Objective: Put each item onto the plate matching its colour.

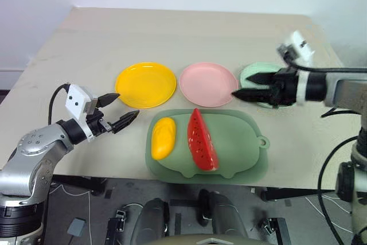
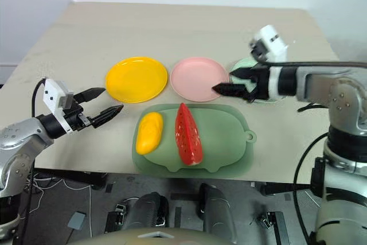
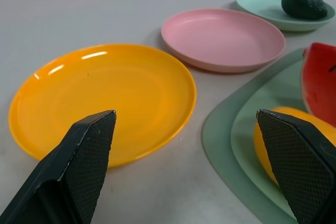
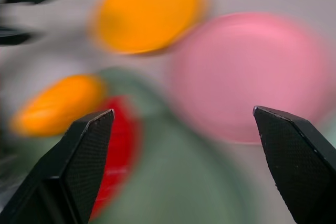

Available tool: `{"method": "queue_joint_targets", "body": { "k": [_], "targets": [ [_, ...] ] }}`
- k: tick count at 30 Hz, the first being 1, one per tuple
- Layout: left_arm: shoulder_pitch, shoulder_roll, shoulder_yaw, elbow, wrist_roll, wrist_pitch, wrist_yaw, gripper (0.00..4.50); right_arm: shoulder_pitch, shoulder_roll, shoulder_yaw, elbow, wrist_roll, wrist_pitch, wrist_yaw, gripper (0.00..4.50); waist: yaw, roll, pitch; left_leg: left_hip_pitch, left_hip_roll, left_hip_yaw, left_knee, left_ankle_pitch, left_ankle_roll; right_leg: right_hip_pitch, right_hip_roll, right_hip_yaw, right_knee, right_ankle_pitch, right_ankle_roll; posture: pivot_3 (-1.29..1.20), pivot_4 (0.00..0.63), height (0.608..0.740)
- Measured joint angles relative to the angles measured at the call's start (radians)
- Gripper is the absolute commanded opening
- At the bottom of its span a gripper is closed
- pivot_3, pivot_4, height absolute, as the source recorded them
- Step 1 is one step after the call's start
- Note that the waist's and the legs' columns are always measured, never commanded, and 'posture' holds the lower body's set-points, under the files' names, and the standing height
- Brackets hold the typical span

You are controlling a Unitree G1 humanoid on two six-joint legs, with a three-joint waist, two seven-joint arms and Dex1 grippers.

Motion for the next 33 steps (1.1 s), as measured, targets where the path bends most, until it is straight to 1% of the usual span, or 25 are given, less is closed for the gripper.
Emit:
{"method": "queue_joint_targets", "body": {
  "k": [2,6,9,12,13,15,16,18,23,27,31,33],
  "targets": [
    [-0.021,-0.001,-0.014,0.006,0.004,-0.003,-0.001,4.50,0.030,0.034,0.002,-0.013,0.087,0.014,-0.081,4.46,0.002,0.000,0.000,-0.001,-0.001,0.000,0.000,0.000,0.000,0.000,-0.001,-0.001,0.000,0.000,0.000,0.00,0.150,0.740],
    [-0.041,-0.002,-0.025,0.022,0.006,-0.003,-0.006,4.50,0.083,0.065,0.002,-0.009,0.258,0.014,-0.271,4.46,-0.002,0.000,0.000,-0.001,-0.002,0.000,0.000,0.000,0.001,0.000,-0.001,0.000,0.000,0.000,0.000,0.00,0.150,0.740],
    [-0.051,-0.002,-0.027,0.026,0.006,-0.003,-0.017,4.50,0.103,0.115,0.015,0.023,0.417,0.014,-0.449,4.46,-0.008,0.000,0.000,0.000,-0.001,0.001,0.000,0.000,0.001,0.000,0.000,0.000,0.000,0.000,0.000,0.00,0.150,0.740],
    [-0.052,0.003,-0.026,0.029,0.006,-0.002,-0.023,4.50,0.102,0.139,0.026,0.079,0.556,0.014,-0.616,4.46,-0.008,-0.001,0.000,0.000,-0.001,0.000,0.000,0.000,0.000,0.000,0.000,0.000,0.001,0.000,0.000,0.00,0.150,0.740],
    [-0.052,0.004,-0.026,0.030,0.006,-0.002,-0.024,4.50,0.102,0.146,0.039,0.098,0.610,0.011,-0.674,4.46,-0.008,0.000,0.000,0.000,-0.001,0.001,0.000,0.000,0.000,0.000,0.000,0.000,0.000,0.000,0.000,0.00,0.150,0.740],
    [-0.052,0.005,-0.026,0.030,0.006,-0.001,-0.024,4.50,0.102,0.139,0.102,0.129,0.746,-0.024,-0.804,4.46,-0.009,0.000,0.000,0.000,-0.001,0.000,0.000,0.000,0.000,0.000,0.000,0.000,0.000,0.000,0.000,0.00,0.150,0.740],
    [-0.052,0.006,-0.026,0.030,0.006,0.000,-0.024,4.50,0.101,0.131,0.130,0.129,0.790,-0.039,-0.847,4.46,-0.009,0.000,0.000,0.000,-0.001,0.000,0.000,0.000,0.000,0.000,0.000,0.000,0.000,0.000,0.000,0.00,0.150,0.740],
    [-0.052,0.007,-0.026,0.030,0.006,0.002,-0.024,4.50,0.101,0.089,0.208,0.129,0.875,-0.085,-0.949,4.46,-0.007,0.000,0.000,0.000,-0.001,0.001,0.000,0.000,0.000,0.000,0.000,0.000,0.000,0.000,0.000,0.00,0.150,0.740],
    [-0.046,0.009,-0.026,0.029,0.006,0.003,-0.020,4.50,0.091,0.015,0.388,0.131,0.971,-0.155,-1.131,4.46,-0.006,-0.001,0.000,0.000,-0.001,0.000,0.000,0.000,0.001,0.000,0.000,0.000,0.000,0.000,0.000,0.00,0.150,0.740],
    [-0.037,0.009,-0.025,0.024,0.006,0.004,-0.016,4.50,0.051,-0.014,0.471,0.136,1.010,-0.203,-1.206,4.46,-0.006,-0.001,0.000,0.000,0.000,0.000,0.000,0.000,0.001,0.000,0.000,0.000,0.000,0.000,0.000,0.00,0.150,0.740],
    [-0.033,0.009,-0.025,0.023,0.006,0.004,-0.011,4.50,0.028,-0.025,0.511,0.097,0.904,-0.201,-1.214,4.46,-0.004,-0.001,0.000,-0.001,0.000,0.000,0.000,0.000,0.001,0.000,0.000,0.000,0.000,0.000,0.000,0.00,0.150,0.740],
    [-0.031,0.009,-0.024,0.023,0.006,0.004,-0.006,4.50,0.029,-0.025,0.521,0.085,0.848,-0.195,-1.202,4.09,-0.001,-0.001,0.000,-0.001,0.000,0.000,0.000,0.000,0.001,0.000,-0.001,0.000,-0.001,0.000,0.000,0.00,0.150,0.740]
  ]
}}
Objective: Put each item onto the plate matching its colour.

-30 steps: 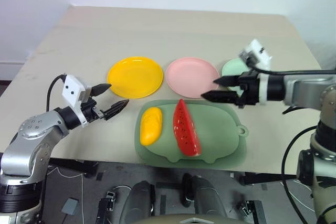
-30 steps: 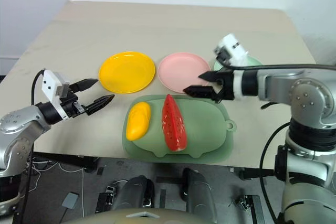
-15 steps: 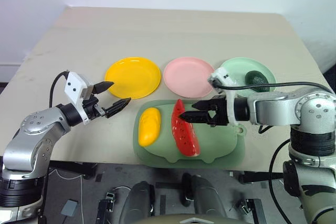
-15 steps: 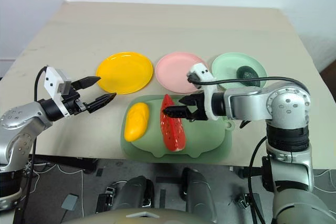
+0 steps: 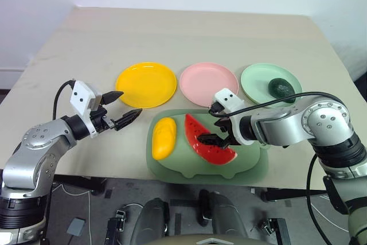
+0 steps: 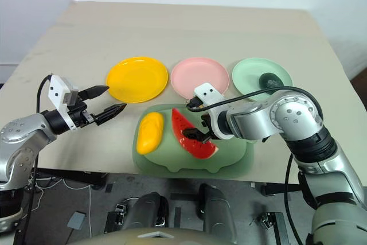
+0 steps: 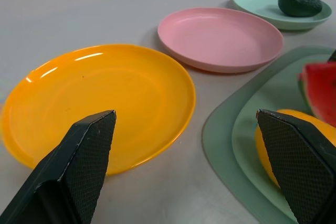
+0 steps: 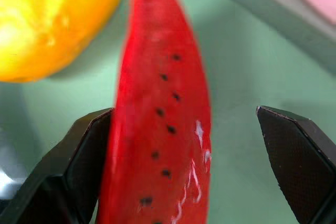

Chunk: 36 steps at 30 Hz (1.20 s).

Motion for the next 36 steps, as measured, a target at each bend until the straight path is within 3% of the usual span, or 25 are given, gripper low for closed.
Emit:
{"method": "queue_joint_targets", "body": {
  "k": [3,4,6,11,15,21,26,31,36],
  "targets": [
    [0.006,0.000,0.001,0.000,0.000,0.000,0.007,4.50,0.005,-0.006,0.002,-0.018,-0.085,0.013,0.058,3.43,0.000,0.000,0.000,0.000,0.000,0.000,0.000,0.000,0.000,0.000,0.000,0.000,0.000,0.000,0.000,0.00,0.150,0.740],
    [0.006,0.000,0.001,0.000,0.000,0.000,0.009,4.50,0.005,-0.009,0.002,-0.027,-0.112,0.016,0.082,2.98,-0.001,0.000,0.000,0.000,0.000,0.000,0.000,0.000,0.000,0.000,0.000,0.000,0.000,0.000,0.000,0.00,0.150,0.740],
    [0.006,0.000,0.001,0.000,0.000,-0.001,0.010,4.50,0.005,-0.013,0.002,-0.046,-0.162,0.023,0.135,2.66,-0.001,0.000,0.000,0.000,0.000,0.000,0.000,0.000,0.000,0.000,0.000,0.000,0.000,0.000,0.000,0.00,0.150,0.740],
    [0.006,0.000,0.001,0.000,0.000,-0.002,0.011,4.50,-0.013,-0.014,-0.011,-0.040,-0.240,0.047,0.262,2.38,-0.001,0.000,0.000,0.000,0.000,0.000,0.000,0.000,0.000,-0.001,0.000,0.000,0.000,0.000,0.000,0.00,0.150,0.740],
    [0.004,0.000,0.002,0.000,0.000,-0.003,0.011,4.50,-0.154,-0.015,-0.035,0.049,-0.363,0.020,0.394,2.38,-0.004,0.001,0.000,-0.001,0.000,0.001,0.000,0.000,0.000,-0.002,0.001,0.000,0.000,0.000,0.000,0.00,0.150,0.740],
    [0.000,0.001,0.008,0.002,0.001,-0.004,0.011,4.50,-0.368,-0.032,0.089,0.362,-0.816,-0.256,0.698,2.38,-0.004,0.000,0.000,-0.002,-0.001,0.001,-0.001,0.000,0.001,-0.003,0.001,0.000,-0.001,0.000,0.000,0.00,0.150,0.740],
    [-0.009,0.001,0.008,0.002,0.002,-0.007,0.011,4.50,-0.390,0.129,0.201,0.735,-1.113,-0.509,0.911,2.38,-0.010,0.001,0.001,-0.003,-0.001,0.001,-0.001,0.000,0.001,-0.004,0.001,0.000,0.000,0.000,0.000,0.00,0.150,0.740],
    [-0.013,0.002,0.008,0.001,0.003,-0.008,0.010,4.50,-0.440,0.248,0.204,0.989,-1.301,-0.698,1.034,2.38,-0.025,0.001,0.001,-0.004,0.000,0.002,-0.001,0.000,0.000,-0.005,0.000,0.000,0.001,0.000,0.000,0.00,0.150,0.740],
    [-0.002,0.016,0.010,-0.002,0.003,-0.007,0.005,4.50,-0.459,0.278,0.186,1.073,-1.420,-0.805,1.116,4.01,-0.027,0.002,0.001,-0.004,0.000,0.002,-0.002,0.002,-0.003,-0.005,0.000,0.000,0.001,0.000,0.000,0.00,0.150,0.740]
  ]
}}
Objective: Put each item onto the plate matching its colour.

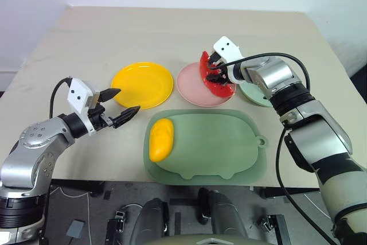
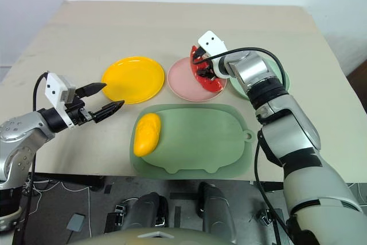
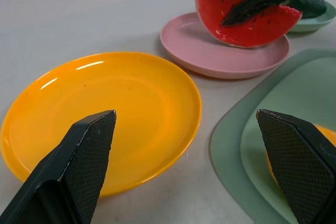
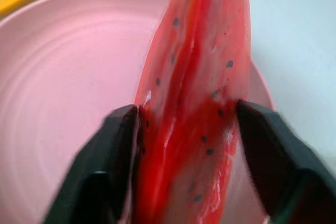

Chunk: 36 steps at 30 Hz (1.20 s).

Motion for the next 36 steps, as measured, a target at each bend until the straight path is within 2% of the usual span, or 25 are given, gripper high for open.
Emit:
{"method": "queue_joint_targets", "body": {
  "k": [1,2,10,14,19,23,28,36],
  "targets": [
    [0.003,0.006,0.000,-0.004,0.000,0.001,-0.004,4.50,0.003,-0.004,-0.013,-0.010,-0.016,-0.012,0.016,4.38,0.000,0.000,0.000,0.000,0.000,0.000,0.000,0.000,0.000,0.000,0.000,0.000,0.000,0.000,0.000,0.00,0.150,0.740],
    [0.004,0.011,0.000,-0.008,0.000,0.001,-0.009,4.50,0.006,-0.008,-0.029,-0.026,-0.023,-0.019,0.027,4.48,0.001,0.000,0.000,0.000,0.000,0.000,0.000,0.000,0.000,0.000,0.000,0.000,0.000,0.000,0.000,0.00,0.150,0.740],
    [-0.046,0.095,-0.012,-0.007,-0.015,0.031,-0.113,4.50,0.095,-0.102,-0.214,-0.396,-0.002,0.062,0.117,4.48,0.004,0.000,0.000,0.001,0.000,0.000,0.000,-0.001,0.001,0.001,0.000,-0.001,0.000,0.000,0.000,0.00,0.150,0.740],
    [-0.120,0.128,-0.033,0.004,-0.078,0.158,-0.141,4.50,0.143,-0.145,-0.307,-0.508,0.003,0.101,0.109,4.48,0.002,0.000,0.000,0.002,-0.001,-0.001,0.000,-0.001,0.002,0.001,0.000,0.000,0.001,0.000,0.000,0.00,0.150,0.740],
    [-0.205,0.133,-0.072,-0.057,-0.120,0.355,-0.032,4.50,0.193,-0.147,-0.379,-0.569,0.002,0.136,0.064,4.48,0.000,0.000,0.000,0.002,0.000,0.000,0.000,0.000,0.000,0.001,0.001,0.001,0.001,0.000,0.000,0.00,0.150,0.740],
    [-0.323,0.093,-0.082,-0.146,-0.235,0.605,0.113,4.50,0.223,-0.124,-0.400,-0.621,0.004,0.153,0.037,4.48,0.001,0.000,0.000,0.002,-0.001,-0.001,0.000,0.001,-0.002,0.001,0.000,0.001,0.001,0.000,0.000,0.00,0.150,0.740],
    [-0.367,0.092,-0.096,-0.278,-0.365,0.833,0.204,4.50,0.243,-0.086,-0.422,-0.646,0.006,0.169,0.006,4.48,0.000,0.000,0.000,0.003,-0.001,0.000,0.000,0.002,-0.004,0.001,0.000,0.002,0.001,0.000,0.000,0.00,0.150,0.740],
    [-0.340,0.108,-0.169,-0.330,-0.378,0.963,0.292,4.50,0.249,-0.040,-0.433,-0.648,0.008,0.178,-0.020,4.48,0.001,0.000,0.000,0.003,-0.002,-0.001,0.000,0.003,-0.005,0.002,0.001,0.002,0.001,0.000,0.000,0.00,0.150,0.740]
  ]
}}
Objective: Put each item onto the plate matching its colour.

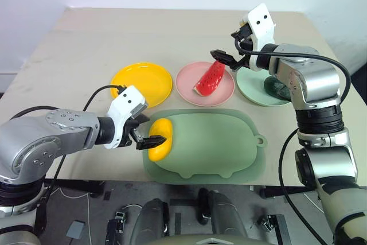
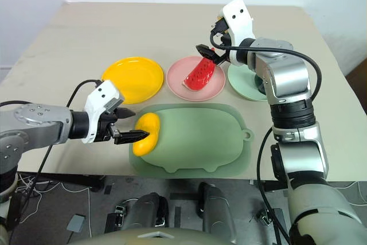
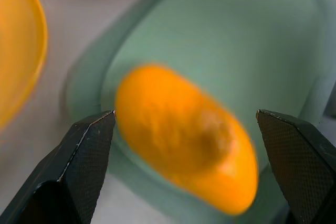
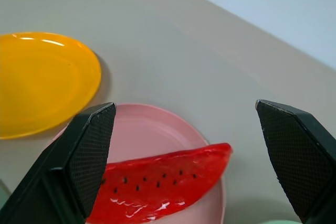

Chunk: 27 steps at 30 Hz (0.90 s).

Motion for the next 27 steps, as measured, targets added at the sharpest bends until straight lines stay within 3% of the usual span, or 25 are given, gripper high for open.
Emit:
{"method": "queue_joint_targets", "body": {
  "k": [8,16,17,19,27],
  "targets": [
    [0.006,-0.094,-0.079,0.041,0.053,-0.014,0.062,4.50,0.018,0.028,-0.005,-0.044,0.020,0.015,-0.014,4.48,0.001,0.000,0.000,0.001,0.000,0.000,0.000,0.000,0.000,0.001,0.000,0.000,0.000,0.000,0.000,0.00,0.150,0.740],
    [0.016,-0.099,-0.171,0.082,0.112,-0.090,0.057,4.50,0.037,0.030,-0.010,-0.090,0.034,0.039,-0.035,4.48,-0.001,0.000,0.000,0.005,0.000,-0.001,0.000,-0.002,0.004,0.005,0.000,0.000,0.000,0.000,0.000,0.00,0.150,0.740],
    [0.016,-0.098,-0.178,0.086,0.115,-0.096,0.056,4.11,0.038,0.030,-0.010,-0.098,0.035,0.044,-0.038,4.50,-0.001,0.000,0.000,0.006,0.000,-0.001,0.000,-0.002,0.004,0.005,0.000,0.000,0.000,0.000,0.000,0.00,0.150,0.740],
    [0.021,-0.090,-0.182,0.091,0.123,-0.115,0.054,3.75,0.039,0.030,-0.011,-0.113,0.038,0.052,-0.040,4.50,-0.002,0.000,0.000,0.006,0.000,-0.001,0.000,-0.002,0.004,0.005,0.001,0.000,0.001,0.000,0.000,0.00,0.150,0.740],
    [0.031,-0.050,-0.186,0.110,0.161,-0.182,0.035,3.70,0.097,-0.038,-0.089,-0.204,0.177,0.117,0.073,4.50,0.002,0.000,0.000,0.007,0.000,-0.001,0.000,-0.002,0.004,0.006,0.001,0.000,0.001,0.000,-0.001,0.00,0.150,0.740]
  ]
}}
